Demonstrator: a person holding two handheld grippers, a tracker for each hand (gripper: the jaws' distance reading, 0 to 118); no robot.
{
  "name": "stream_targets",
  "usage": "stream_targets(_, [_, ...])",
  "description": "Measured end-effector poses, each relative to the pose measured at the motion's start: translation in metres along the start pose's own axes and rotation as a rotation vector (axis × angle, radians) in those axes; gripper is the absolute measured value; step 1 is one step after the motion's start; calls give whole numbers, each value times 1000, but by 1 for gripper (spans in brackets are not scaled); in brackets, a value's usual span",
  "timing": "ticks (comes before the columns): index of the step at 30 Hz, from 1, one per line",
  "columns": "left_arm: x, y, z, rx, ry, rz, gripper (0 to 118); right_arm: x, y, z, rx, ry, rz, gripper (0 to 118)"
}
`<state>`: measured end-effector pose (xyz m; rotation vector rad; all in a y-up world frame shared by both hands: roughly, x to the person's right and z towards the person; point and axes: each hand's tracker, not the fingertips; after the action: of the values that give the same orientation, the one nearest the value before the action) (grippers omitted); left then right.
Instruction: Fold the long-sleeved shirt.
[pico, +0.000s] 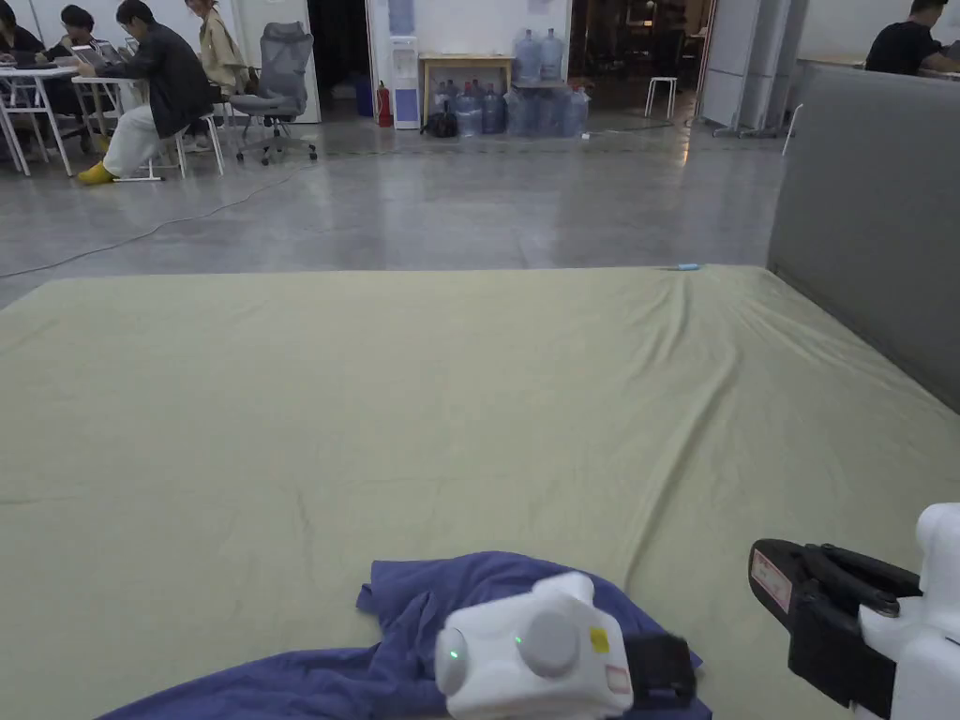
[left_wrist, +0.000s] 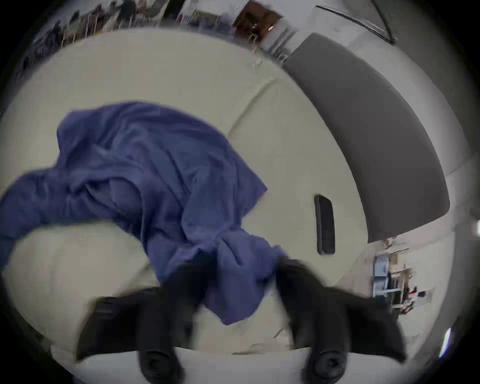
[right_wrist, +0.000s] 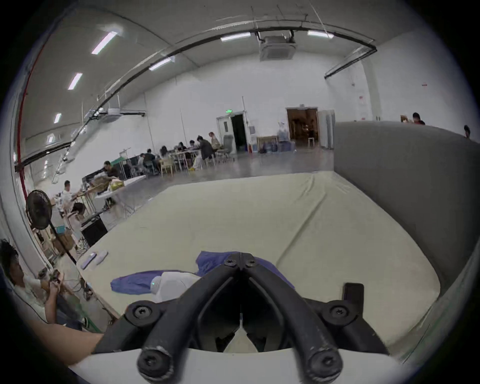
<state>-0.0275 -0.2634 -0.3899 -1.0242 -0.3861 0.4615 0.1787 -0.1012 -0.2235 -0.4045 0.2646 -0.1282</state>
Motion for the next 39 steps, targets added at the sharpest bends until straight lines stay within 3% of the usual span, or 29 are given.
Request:
stream_targets(1, [-2, 12, 25, 92, -8, -20, 115, 1, 0, 0, 10, 4, -7, 0])
stream_targets(5, [-28, 28, 114, 252, 19, -72, 114, 4, -8, -6, 7, 47, -52, 0])
stream_targets(9, [-64, 0, 161, 314, 414, -149, 103, 1, -33, -21, -76, 73, -90, 0])
stream_targets(10, [-82, -11, 161, 250, 486, -126, 78, 0, -41, -26, -107, 76, -100, 0])
stream_targets(12, [-112, -22, 153, 192, 393, -43, 0, -1, -54, -36, -155, 88, -123, 0])
stream_targets(15, [-144, -19, 140, 127, 383, 71, 0, -1, -68, -50, -224, 98, -156, 0])
stream_targets(22, [-164, 83, 84, 226, 362, 96, 3, -3, -81, -70, -292, 90, -143, 0])
stream_targets(23, [-169, 101, 67, 177, 360, 116, 29, -2, -82, -73, -299, 87, -143, 0])
stream_targets(24, [-174, 113, 52, 145, 365, 129, 82, -1, -82, -75, -306, 82, -144, 0])
stream_targets(25, [-178, 126, 36, 115, 375, 140, 107, 1, -83, -77, -314, 74, -146, 0])
stream_targets(26, [-183, 138, 19, 108, 368, 158, 118, 3, -85, -79, -323, 65, -148, 0])
stream_targets(30, [-205, 162, -32, 35, 389, 239, 117, 10, -91, -88, -369, 27, -155, 0])
stream_targets(32, [-214, 165, -52, -19, 402, 228, 108, 15, -94, -94, -401, 11, -157, 0])
stream_targets(34, [-215, 163, -65, -103, 487, 173, 61, 18, -96, -100, -429, -8, -154, 0])
stream_targets(35, [-209, 160, -56, -44, 459, 124, 45, 20, -96, -104, -445, -25, -149, 0])
stream_targets(39, [-197, 166, -35, -4, 384, 71, 30, 31, -87, -125, -474, -41, -158, 0])
